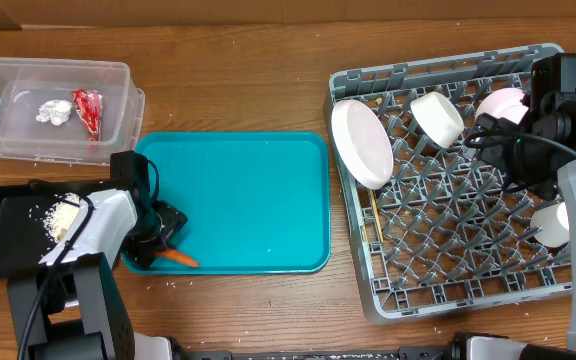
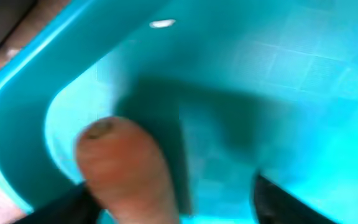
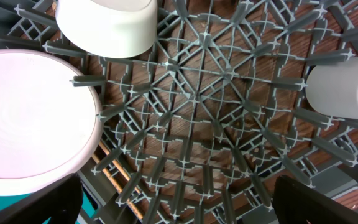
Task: Sort waste into correct bins and load items into the dishwasher
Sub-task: 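Lower the left gripper onto the carrot on the teal tray and grasp, then carry the carrot to the black tray and release it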
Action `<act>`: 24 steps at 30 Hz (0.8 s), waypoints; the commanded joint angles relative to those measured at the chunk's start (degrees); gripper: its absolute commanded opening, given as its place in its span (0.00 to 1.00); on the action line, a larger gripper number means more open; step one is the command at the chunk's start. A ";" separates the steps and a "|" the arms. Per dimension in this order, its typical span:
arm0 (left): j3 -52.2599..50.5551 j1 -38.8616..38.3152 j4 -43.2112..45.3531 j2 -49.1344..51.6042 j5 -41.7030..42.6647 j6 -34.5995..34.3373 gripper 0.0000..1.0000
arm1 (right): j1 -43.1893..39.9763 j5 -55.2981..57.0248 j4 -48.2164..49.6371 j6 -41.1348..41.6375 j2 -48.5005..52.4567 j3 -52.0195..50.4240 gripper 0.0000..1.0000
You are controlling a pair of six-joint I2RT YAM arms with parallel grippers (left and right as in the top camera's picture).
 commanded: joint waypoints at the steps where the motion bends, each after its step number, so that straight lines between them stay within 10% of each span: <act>1: -0.39 0.17 0.20 2.16 -0.68 0.55 0.62 | -0.13 -0.31 0.28 -0.17 -0.22 0.33 1.00; 24: 5.51 0.20 -5.05 2.14 -0.74 4.90 0.04 | -0.13 -0.31 0.28 -0.17 -0.22 0.33 1.00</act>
